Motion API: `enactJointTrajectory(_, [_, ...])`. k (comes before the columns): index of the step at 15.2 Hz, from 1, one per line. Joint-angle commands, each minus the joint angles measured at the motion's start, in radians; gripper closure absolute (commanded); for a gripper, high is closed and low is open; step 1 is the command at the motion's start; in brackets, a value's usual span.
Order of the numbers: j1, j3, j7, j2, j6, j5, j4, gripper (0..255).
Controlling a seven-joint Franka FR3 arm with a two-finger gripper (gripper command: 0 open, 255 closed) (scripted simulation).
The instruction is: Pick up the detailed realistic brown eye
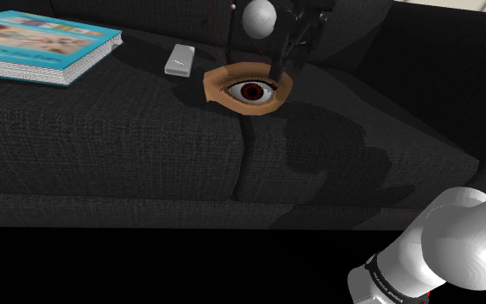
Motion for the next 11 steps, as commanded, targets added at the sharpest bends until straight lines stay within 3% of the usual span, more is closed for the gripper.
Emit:
enactJointTrajectory(1, [0.002, 0.002, 0.001, -0.006, 0.026, 0.003, -0.032, 0])
enactJointTrajectory(5, [0.004, 0.002, -0.001, -0.017, 0.06, 0.006, -0.077, 0])
enactJointTrajectory(6, [0.004, 0.003, -0.001, -0.016, 0.061, 0.006, -0.077, 255])
enactJointTrajectory(11, [0.004, 0.003, 0.0, -0.014, 0.061, 0.005, -0.074, 255])
